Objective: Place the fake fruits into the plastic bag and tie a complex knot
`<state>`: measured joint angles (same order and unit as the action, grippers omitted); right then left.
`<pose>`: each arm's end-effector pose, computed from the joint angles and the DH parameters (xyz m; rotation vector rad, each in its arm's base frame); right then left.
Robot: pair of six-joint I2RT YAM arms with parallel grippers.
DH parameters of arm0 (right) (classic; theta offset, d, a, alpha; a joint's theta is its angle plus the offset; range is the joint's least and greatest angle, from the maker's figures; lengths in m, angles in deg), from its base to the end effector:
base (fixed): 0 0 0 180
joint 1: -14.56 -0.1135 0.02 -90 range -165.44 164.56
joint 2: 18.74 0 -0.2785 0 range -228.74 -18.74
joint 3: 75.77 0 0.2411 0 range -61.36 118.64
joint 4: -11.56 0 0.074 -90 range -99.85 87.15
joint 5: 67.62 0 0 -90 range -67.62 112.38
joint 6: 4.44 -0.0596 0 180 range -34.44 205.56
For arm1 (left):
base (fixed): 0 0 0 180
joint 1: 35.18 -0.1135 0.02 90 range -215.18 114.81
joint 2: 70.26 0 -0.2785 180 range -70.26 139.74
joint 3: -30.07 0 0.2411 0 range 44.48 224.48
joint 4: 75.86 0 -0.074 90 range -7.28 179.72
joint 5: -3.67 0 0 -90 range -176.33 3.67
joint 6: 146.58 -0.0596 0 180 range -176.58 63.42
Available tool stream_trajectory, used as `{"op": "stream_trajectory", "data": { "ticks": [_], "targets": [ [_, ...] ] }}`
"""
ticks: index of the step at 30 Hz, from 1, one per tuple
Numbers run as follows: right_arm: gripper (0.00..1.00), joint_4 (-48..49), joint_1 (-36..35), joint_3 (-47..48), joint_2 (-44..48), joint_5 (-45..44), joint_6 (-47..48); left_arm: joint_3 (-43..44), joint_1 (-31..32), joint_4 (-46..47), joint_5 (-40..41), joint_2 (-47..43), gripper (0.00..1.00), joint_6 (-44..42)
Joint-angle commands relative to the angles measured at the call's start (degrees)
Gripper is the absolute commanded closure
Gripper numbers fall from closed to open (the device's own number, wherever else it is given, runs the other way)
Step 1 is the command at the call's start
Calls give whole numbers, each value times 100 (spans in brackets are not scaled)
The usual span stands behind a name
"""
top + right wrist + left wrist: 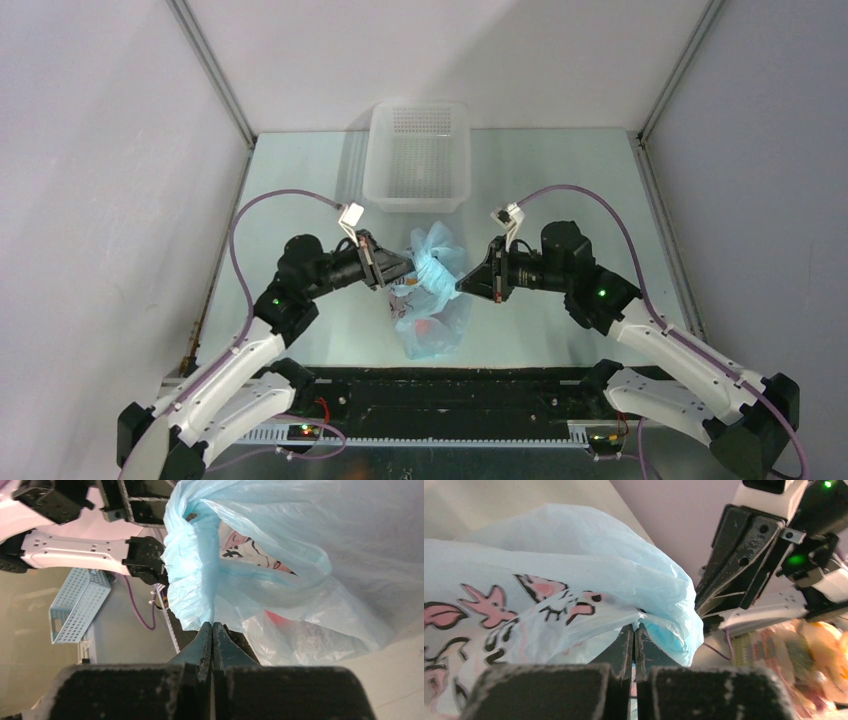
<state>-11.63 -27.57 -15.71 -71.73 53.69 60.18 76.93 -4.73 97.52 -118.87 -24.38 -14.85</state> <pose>0.1362 0.1649 0.3309 -0.7021 1.9008 1.2904 0.1483 -0.1243 0.3053 0.2969 1.8388 -1.3859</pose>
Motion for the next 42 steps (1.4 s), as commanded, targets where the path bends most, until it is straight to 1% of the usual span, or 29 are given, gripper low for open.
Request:
{"op": "stream_trajectory", "data": {
  "ticks": [1,2,3,4,5,6,9,12,14,17,18,20,22,24,25,26,27,28,29,30,31,32,34,38,42],
  "targets": [
    [100,-140,34,19,98,-886,192,487,-151,-523,915,-392,100,-514],
    [100,-337,32,16,123,-1112,214,626,-191,-950,1458,-505,100,-706],
    [100,-433,32,15,153,-1563,238,703,-199,-1146,1762,-547,100,-796],
    [100,-643,26,15,156,-1762,261,827,-203,-1515,2320,-592,100,-958],
    [100,-850,15,14,133,-2141,270,866,-205,-1661,2585,-604,100,-1032],
    [100,-957,0,14,106,-2297,284,879,-206,-1808,3116,-613,100,-1162],
    [100,-1303,-198,-40,-107,-2995,254,831,-211,-1909,3667,-582,100,-1498],
    [100,-1521,-390,-117,-273,-3853,83,805,-207,-2209,4583,-497,100,-1823],
    [100,-1627,-531,-175,-371,-4165,-1,723,-214,-2317,5099,-475,100,-2023],
    [100,-1733,-572,-307,-529,-4330,-168,732,-210,-2670,5522,-365,100,-2061],
    [100,-1733,-576,-369,-559,-4336,-190,775,-213,-2766,5774,-341,100,-2054],
    [100,-1706,-593,-451,-603,-4265,-217,813,-215,-2937,5940,-342,100,-2043],
    [100,-1641,-602,-470,-566,-4093,-180,747,-216,-2868,5727,-500,100,-2004],
    [100,-1496,-604,-477,-494,-3832,-104,604,-216,-2617,5094,-748,100,-1879],
    [100,-1368,-608,-477,-476,-3737,-58,506,-216,-2441,4689,-922,98,-1673],
    [100,-1304,-609,-471,-440,-3561,-47,463,-216,-2375,4503,-1006,85,-1517],
    [100,-1191,-606,-475,-418,-3496,-70,374,-220,-2266,4227,-1155,75,-1158],
    [100,-1141,-611,-473,-393,-3374,-93,322,-218,-2199,4092,-1224,53,-974],
    [100,-1051,-607,-471,-386,-3323,-141,178,-216,-2068,3894,-1359,43,-610],
    [100,-971,-607,-476,-380,-3229,-183,102,-216,-1999,3837,-1423,27,-213],
    [100,-935,-611,-473,-379,-3211,-198,-101,-222,-1862,3786,-1534,21,-40],
    [100,-874,-612,-470,-385,-3120,-211,-218,-224,-1670,3766,-1585,9,259],
    [100,-795,-611,-469,-394,-3000,-227,-560,-229,-1250,3679,-1694,2,631],
    [100,-741,-622,-469,-393,-2916,-252,-1098,-246,-295,3312,-1515,1,1262],
    [100,-731,-655,-474,-328,-2818,-212,-1153,-249,-109,3400,-1181,1,1323]
  ]
}}
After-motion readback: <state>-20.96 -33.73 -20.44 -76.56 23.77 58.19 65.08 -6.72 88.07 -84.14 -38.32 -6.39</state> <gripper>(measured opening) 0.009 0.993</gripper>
